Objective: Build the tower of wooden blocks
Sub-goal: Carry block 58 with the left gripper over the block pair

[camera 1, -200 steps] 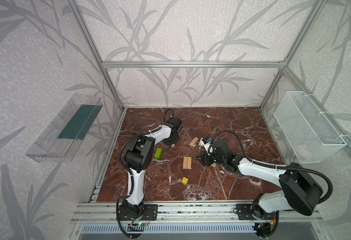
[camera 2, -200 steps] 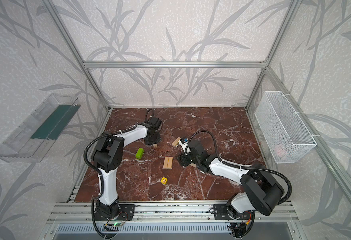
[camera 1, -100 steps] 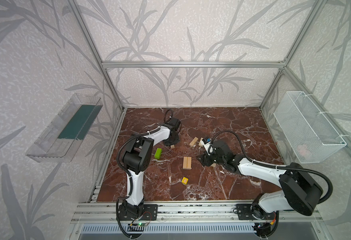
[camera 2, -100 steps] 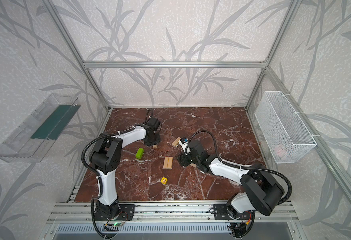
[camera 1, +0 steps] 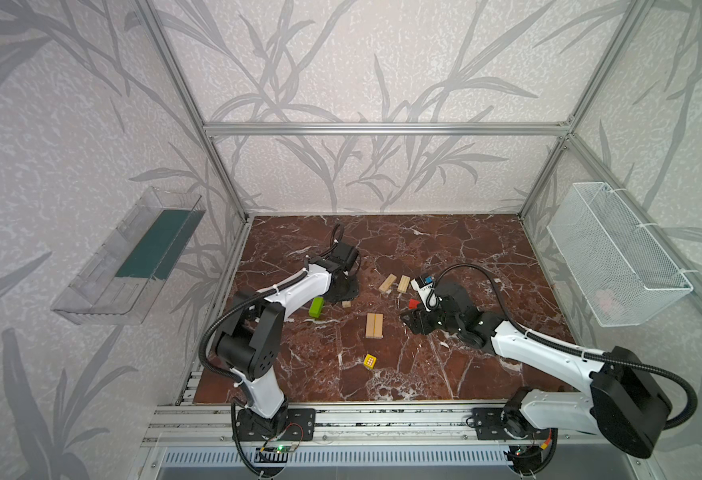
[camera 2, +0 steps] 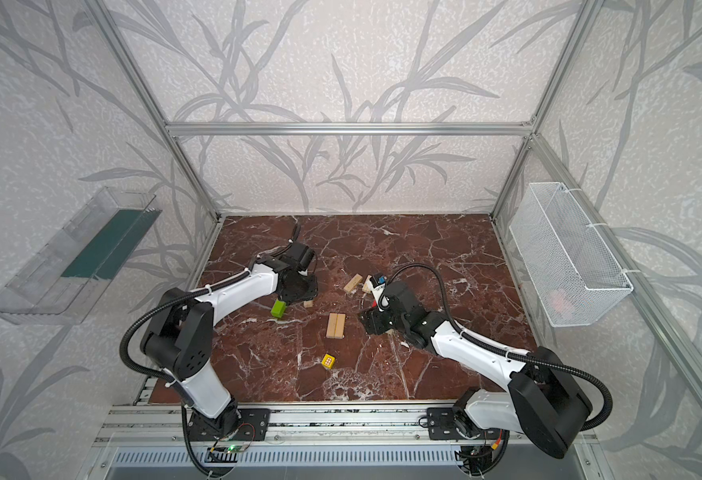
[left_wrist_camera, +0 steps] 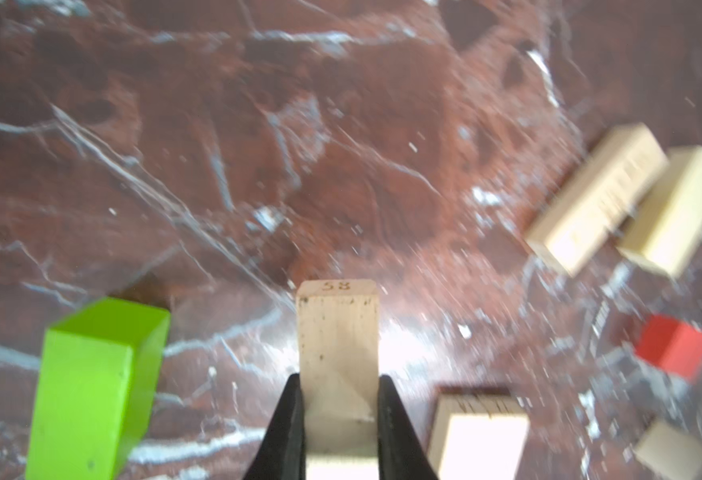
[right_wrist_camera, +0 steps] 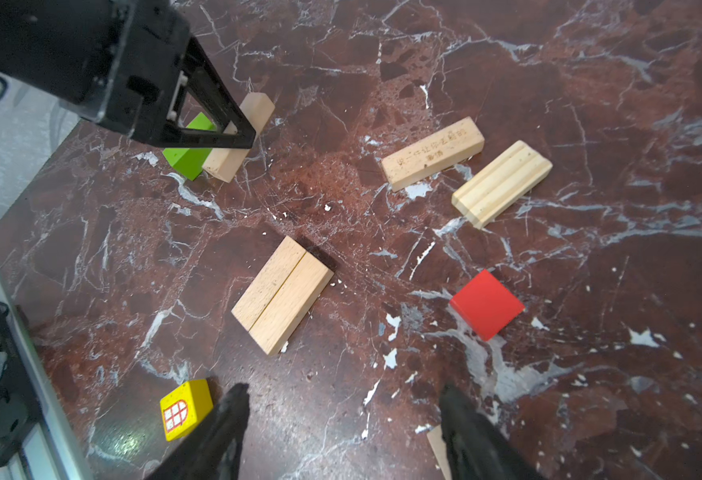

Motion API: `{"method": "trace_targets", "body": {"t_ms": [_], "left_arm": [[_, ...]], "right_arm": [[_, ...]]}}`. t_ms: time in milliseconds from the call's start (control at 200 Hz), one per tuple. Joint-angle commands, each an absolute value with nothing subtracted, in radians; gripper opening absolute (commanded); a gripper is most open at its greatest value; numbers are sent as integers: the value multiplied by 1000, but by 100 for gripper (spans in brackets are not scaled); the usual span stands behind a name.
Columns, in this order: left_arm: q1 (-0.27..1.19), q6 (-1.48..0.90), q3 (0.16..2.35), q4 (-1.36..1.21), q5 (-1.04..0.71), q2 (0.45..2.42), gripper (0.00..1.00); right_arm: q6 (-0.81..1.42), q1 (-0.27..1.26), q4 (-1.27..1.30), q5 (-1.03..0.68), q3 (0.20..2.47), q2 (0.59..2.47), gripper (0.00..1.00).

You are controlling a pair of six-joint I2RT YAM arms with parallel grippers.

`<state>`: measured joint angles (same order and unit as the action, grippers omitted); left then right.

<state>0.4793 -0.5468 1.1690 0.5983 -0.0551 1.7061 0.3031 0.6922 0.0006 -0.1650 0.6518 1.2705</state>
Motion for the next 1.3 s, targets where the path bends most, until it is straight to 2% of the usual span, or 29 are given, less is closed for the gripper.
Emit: {"method": "trace_targets", "body": {"t_ms": [0,190,425,1170,1295], "left_arm": [[530,-517,1130,638,-66,1640,0],[639,-539,1107,668,-14,1608,0],[708,-587,1102,644,35,1614,0],[807,-686,1125,606,121,1706,0],[816,-706,1110,583,84,1707,0]], "right_arm": [[355,688,-17,-217,614,1240,72],[375,688,67,-269,545,1236,72],[339,688,178,-313,499,1252,73],[354,687,287,-284,477,1294,73],[358,687,299,-289,473,1295,73]]}}
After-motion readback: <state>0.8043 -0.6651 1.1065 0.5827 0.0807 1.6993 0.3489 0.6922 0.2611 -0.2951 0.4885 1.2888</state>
